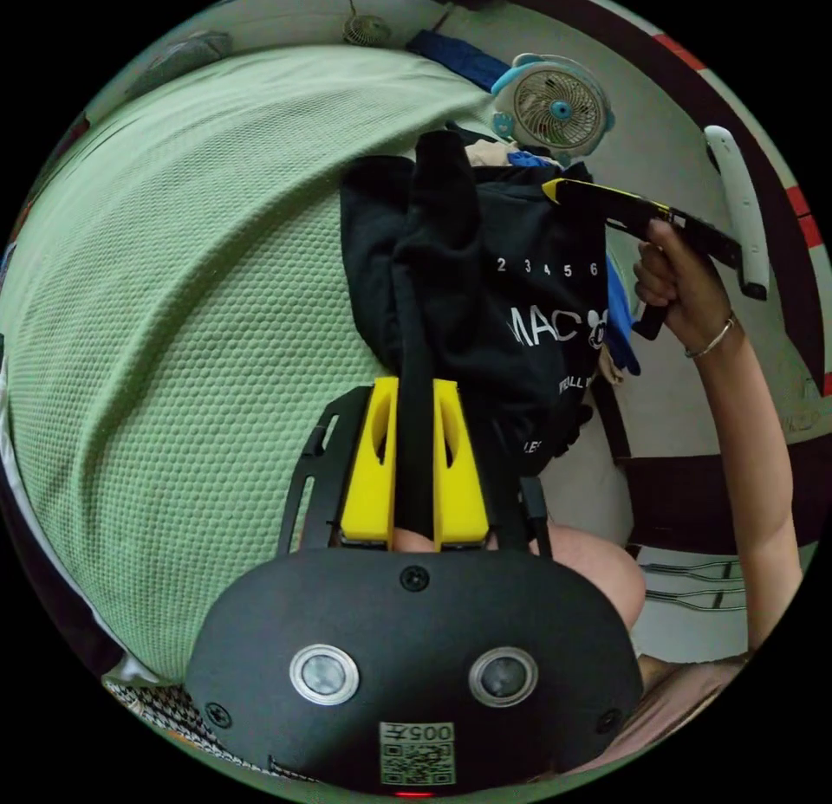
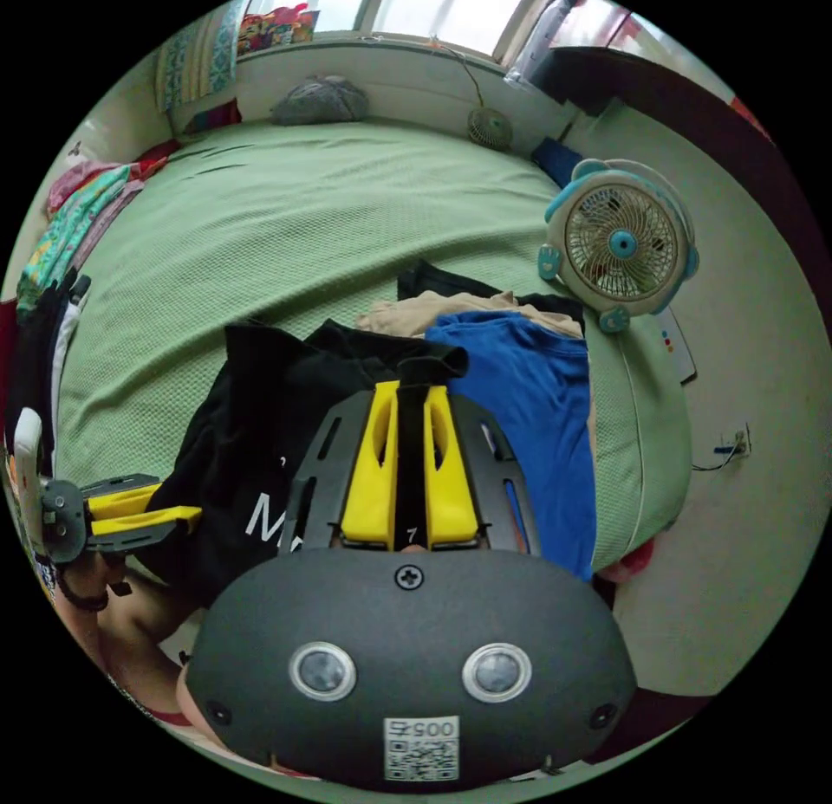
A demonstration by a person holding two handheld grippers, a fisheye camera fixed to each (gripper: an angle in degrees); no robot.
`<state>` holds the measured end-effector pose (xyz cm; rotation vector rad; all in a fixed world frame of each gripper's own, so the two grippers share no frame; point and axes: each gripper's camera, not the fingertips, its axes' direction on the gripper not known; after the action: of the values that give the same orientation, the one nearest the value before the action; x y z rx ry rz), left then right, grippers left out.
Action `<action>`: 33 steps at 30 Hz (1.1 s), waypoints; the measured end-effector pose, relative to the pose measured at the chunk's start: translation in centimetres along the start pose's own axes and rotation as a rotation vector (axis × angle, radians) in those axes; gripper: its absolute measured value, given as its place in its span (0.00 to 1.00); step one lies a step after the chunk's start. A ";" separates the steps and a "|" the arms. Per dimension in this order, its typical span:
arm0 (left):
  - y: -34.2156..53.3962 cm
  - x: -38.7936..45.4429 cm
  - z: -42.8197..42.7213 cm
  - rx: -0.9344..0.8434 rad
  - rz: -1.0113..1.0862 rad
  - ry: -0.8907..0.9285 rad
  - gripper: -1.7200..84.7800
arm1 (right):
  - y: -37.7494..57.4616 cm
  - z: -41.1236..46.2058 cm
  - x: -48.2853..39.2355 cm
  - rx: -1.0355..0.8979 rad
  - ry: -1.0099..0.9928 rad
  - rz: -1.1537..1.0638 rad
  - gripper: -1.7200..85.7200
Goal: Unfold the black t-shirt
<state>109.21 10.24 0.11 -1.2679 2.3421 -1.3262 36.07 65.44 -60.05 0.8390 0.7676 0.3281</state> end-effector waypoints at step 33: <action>14.1 -6.5 -14.4 0.330 -0.301 -0.398 0.07 | -4.6 -3.4 -22.5 0.235 0.053 -0.024 0.09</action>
<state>97.64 27.51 -3.81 -1.6330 1.6405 -1.3187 17.96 52.15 -54.30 1.0439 0.8765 0.2422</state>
